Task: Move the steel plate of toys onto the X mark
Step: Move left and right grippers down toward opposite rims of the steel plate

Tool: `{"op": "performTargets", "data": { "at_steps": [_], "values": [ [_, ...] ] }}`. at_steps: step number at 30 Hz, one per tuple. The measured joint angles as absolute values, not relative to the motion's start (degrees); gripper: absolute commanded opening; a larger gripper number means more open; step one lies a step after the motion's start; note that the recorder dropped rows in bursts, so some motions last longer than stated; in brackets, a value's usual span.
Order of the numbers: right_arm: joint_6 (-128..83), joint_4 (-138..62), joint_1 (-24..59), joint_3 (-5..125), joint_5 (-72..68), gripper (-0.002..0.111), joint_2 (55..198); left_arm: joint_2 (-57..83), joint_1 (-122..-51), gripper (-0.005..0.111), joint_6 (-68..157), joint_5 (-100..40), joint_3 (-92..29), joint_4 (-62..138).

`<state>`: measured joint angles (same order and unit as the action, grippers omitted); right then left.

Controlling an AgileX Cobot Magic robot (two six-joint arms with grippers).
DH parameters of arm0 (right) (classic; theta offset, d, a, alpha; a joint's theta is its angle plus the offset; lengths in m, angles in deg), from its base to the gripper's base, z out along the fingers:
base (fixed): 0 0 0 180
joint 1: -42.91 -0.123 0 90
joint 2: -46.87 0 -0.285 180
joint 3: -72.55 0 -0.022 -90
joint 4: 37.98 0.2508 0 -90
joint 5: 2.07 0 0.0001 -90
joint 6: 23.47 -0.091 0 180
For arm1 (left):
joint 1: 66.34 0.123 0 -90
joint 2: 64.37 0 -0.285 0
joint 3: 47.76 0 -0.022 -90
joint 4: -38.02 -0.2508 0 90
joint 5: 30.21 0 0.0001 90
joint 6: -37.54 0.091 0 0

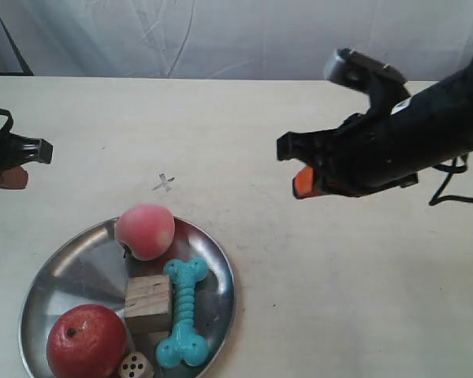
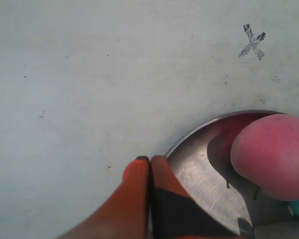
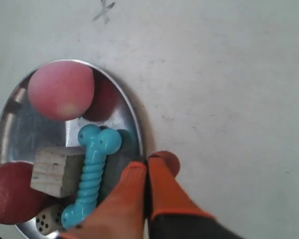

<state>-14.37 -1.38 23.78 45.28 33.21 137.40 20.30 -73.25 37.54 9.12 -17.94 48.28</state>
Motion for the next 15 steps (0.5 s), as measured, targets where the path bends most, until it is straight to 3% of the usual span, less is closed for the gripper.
{"op": "performTargets", "data": {
  "at_steps": [4,7,11,15],
  "values": [
    [-13.42,-0.27,19.06,45.28,31.24,0.002,141.46,20.3,-73.25,0.0,37.54,9.87,-17.94,48.18],
    [-13.2,-0.15,16.93,45.28,31.22,0.018,144.16,20.81,-73.25,0.007,37.54,13.66,-17.94,48.09],
    [-13.09,0.1,15.65,45.32,31.31,0.047,147.23,23.29,-73.25,0.034,38.1,19.79,-17.85,46.93],
    [-13.09,0.76,15.55,45.32,32.98,0.051,149.59,25.75,-73.25,0.058,38.34,21.33,-17.82,46.44]
  ]
}}
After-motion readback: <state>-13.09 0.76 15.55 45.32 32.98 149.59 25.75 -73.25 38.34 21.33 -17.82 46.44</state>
